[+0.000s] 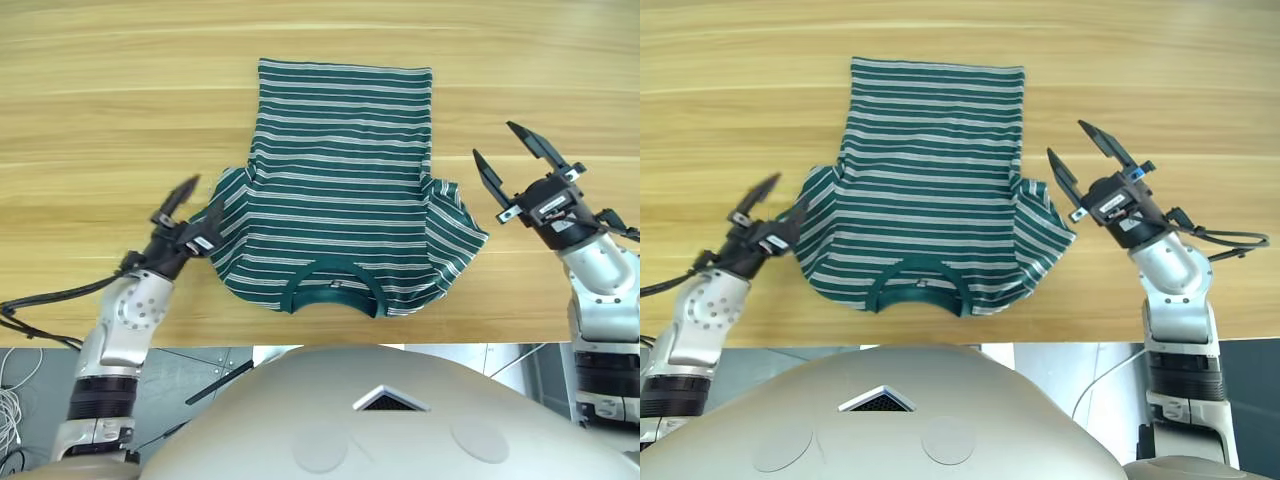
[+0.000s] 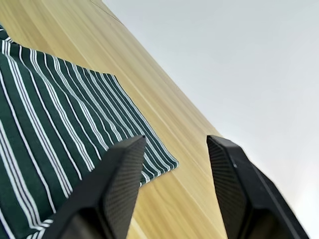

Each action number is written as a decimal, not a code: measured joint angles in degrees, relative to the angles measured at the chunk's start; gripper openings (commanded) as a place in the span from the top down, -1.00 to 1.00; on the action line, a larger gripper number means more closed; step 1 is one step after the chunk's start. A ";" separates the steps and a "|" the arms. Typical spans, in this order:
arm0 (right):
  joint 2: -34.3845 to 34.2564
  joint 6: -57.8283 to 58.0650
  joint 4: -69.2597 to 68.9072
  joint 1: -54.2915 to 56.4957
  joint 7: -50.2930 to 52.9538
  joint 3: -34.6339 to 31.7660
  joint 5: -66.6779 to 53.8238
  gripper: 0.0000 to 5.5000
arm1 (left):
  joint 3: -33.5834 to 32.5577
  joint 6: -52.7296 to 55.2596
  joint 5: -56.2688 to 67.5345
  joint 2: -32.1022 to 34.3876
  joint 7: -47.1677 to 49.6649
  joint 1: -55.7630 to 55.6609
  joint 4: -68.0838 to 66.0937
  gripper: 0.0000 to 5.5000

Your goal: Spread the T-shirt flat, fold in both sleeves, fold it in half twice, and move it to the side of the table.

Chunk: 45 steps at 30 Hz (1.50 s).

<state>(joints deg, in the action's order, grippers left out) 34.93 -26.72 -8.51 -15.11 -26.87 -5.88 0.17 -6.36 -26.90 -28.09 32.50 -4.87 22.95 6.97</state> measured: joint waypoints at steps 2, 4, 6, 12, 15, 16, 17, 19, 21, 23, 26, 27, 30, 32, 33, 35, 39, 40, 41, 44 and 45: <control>-0.18 -0.04 0.69 0.11 0.00 0.55 1.00 0.18 | -3.94 0.75 1.13 -0.02 0.93 0.50 5.08 0.05; -0.18 -0.45 1.89 0.39 0.04 1.72 3.07 0.18 | -7.50 2.11 3.00 -0.53 0.92 1.54 9.99 0.05; 0.04 -1.26 4.78 0.48 0.34 3.29 7.40 0.18 | -12.67 5.40 2.43 -0.55 1.73 2.33 11.47 0.05; -1.95 0.56 19.52 18.10 4.29 12.48 23.21 0.18 | -16.70 13.97 -3.06 -0.92 4.53 2.23 4.38 0.05; -4.20 0.27 27.61 26.88 3.57 18.62 27.43 0.18 | -14.60 13.72 -1.30 -2.29 4.86 -0.78 2.64 0.05; -4.62 0.28 30.86 29.06 3.50 20.35 28.73 0.18 | -14.19 13.50 -0.92 -2.44 4.87 -1.63 2.20 0.05; -4.79 0.21 33.07 30.29 3.52 21.46 29.22 0.18 | -13.98 13.44 -0.79 -2.48 4.88 -2.16 1.98 0.05; -4.87 -0.29 36.38 31.63 3.88 23.05 30.28 0.18 | -13.35 13.33 -0.09 -2.58 4.88 -2.66 1.84 0.05; -4.86 -1.61 39.36 33.45 4.89 24.18 30.38 0.18 | -12.57 13.08 0.33 -2.69 4.89 -2.78 1.46 0.05; -5.11 -2.44 43.35 35.84 6.42 24.93 30.66 0.18 | -11.96 12.71 0.40 -2.74 4.94 -2.81 0.44 0.05; -5.16 -2.67 51.26 40.51 9.33 26.00 30.95 0.18 | -10.50 11.67 1.11 -2.78 4.80 -2.79 0.38 0.05; -5.11 -2.68 53.54 41.76 10.14 26.21 31.12 0.18 | -10.18 11.43 1.32 -2.79 4.73 -2.79 0.38 0.05; -5.11 -3.69 58.86 44.49 12.43 26.89 31.16 0.18 | -9.36 10.67 1.56 -2.67 4.07 -2.63 0.37 0.05; -5.16 -4.38 60.90 45.42 13.56 27.43 31.16 0.18 | -7.89 9.14 2.50 -2.41 2.88 -1.90 0.11 0.05; -5.18 -4.79 61.47 45.57 14.05 27.62 31.10 0.18 | -7.64 8.12 2.60 -2.14 2.44 -1.20 0.00 0.05; -5.18 -6.64 61.24 45.15 14.32 27.42 30.19 0.18 | -7.09 4.97 2.64 -0.05 0.66 0.51 -0.06 0.05; -5.56 -11.30 47.12 37.87 10.72 23.15 17.71 0.18 | -1.39 -4.55 1.25 5.33 -5.02 7.19 1.96 0.05; -6.03 -10.74 40.28 35.80 9.98 21.32 12.15 0.18 | -0.79 -5.96 1.24 5.86 -6.29 9.42 2.67 0.05; -6.63 -9.57 33.86 34.27 9.23 19.85 7.53 0.18 | -0.78 -6.50 0.83 6.38 -7.10 10.98 3.09 0.05; -6.95 -4.43 18.19 30.68 8.00 16.56 -2.23 0.18 | -0.86 -6.37 -2.23 8.09 -8.47 13.68 3.78 0.05; -6.62 -1.37 12.11 28.96 8.01 14.38 -5.27 0.18 | -0.43 -6.01 -4.61 8.65 -9.46 14.31 3.99 0.05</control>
<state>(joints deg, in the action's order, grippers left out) 28.32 -28.10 3.60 13.86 -18.86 8.50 -5.10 -6.79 -32.91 -32.70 41.16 -14.33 37.25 10.96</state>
